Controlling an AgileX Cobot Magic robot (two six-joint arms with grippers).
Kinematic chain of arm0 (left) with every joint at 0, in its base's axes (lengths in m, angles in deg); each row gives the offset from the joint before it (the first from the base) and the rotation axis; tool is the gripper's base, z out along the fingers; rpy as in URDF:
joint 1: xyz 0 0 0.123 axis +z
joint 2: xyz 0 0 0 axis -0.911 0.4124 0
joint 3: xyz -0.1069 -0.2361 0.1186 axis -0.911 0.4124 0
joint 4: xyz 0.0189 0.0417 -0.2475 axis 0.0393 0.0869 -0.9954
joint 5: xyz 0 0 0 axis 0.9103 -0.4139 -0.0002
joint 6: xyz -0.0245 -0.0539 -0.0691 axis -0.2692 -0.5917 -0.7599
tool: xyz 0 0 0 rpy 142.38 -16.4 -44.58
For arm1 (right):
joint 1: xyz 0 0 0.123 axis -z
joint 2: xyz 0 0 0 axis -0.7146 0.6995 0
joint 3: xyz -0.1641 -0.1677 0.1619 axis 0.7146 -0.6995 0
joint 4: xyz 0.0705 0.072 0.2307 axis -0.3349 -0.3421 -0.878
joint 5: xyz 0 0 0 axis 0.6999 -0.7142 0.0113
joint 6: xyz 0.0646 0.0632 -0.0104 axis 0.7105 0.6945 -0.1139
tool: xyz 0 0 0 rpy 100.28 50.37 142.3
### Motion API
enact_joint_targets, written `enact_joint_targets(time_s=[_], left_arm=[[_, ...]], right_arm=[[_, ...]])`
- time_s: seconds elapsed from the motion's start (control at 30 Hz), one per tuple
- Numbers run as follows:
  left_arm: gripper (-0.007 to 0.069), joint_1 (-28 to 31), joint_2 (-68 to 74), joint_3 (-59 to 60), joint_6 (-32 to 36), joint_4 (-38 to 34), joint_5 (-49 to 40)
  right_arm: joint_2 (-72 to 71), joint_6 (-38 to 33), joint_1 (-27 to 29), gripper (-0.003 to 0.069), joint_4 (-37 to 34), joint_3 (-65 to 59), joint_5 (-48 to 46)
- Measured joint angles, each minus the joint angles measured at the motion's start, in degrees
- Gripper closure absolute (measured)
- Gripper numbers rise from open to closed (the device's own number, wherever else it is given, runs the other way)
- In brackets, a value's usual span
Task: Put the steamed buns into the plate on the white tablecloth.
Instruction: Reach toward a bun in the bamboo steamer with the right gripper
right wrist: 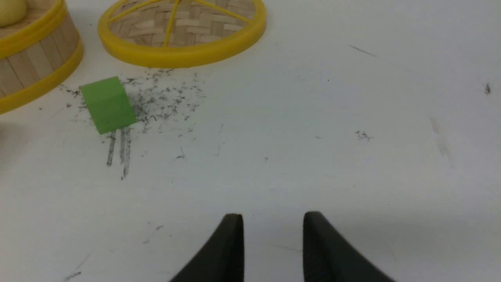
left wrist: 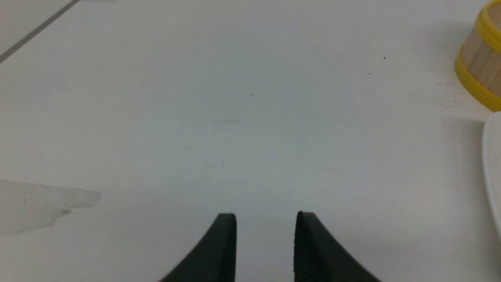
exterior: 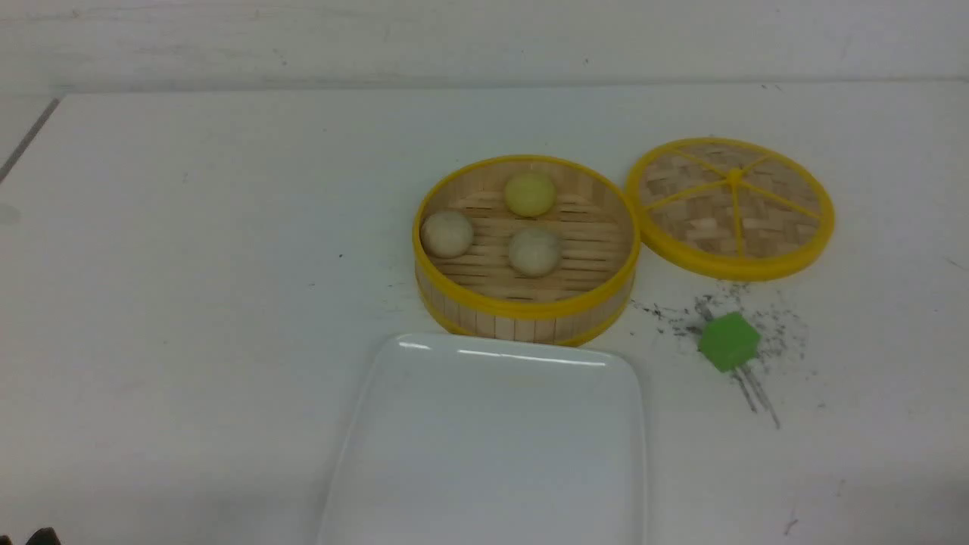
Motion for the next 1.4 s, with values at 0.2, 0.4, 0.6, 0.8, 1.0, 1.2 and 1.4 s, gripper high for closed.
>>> enact_joint_targets(time_s=[0.2, 0.4, 0.6, 0.8, 1.0, 1.2, 1.4], left_arm=[[0.0384, 0.00, 0.00, 0.00, 0.00, 0.00, 0.00], [0.0384, 0.00, 0.00, 0.00, 0.00, 0.00, 0.00], [0.0384, 0.00, 0.00, 0.00, 0.00, 0.00, 0.00], [0.0384, 0.00, 0.00, 0.00, 0.00, 0.00, 0.00], [0.0384, 0.00, 0.00, 0.00, 0.00, 0.00, 0.00], [0.0384, 0.00, 0.00, 0.00, 0.00, 0.12, 0.00], [0.0384, 0.00, 0.00, 0.11, -9.12, -6.21, 1.61]], right_arm=[[0.00, 0.00, 0.00, 0.0419, 0.00, 0.00, 0.00], [0.00, 0.00, 0.00, 0.0419, 0.00, 0.00, 0.00], [0.00, 0.00, 0.00, 0.0419, 0.00, 0.00, 0.00], [0.00, 0.00, 0.00, 0.0419, 0.16, 0.00, 0.00], [0.00, 0.00, 0.00, 0.0419, 2.83, 0.00, 0.00], [0.00, 2.05, 0.00, 0.0419, 0.65, 0.00, 0.45], [0.00, 18.62, 0.00, 0.0419, -23.32, -0.28, 2.27]])
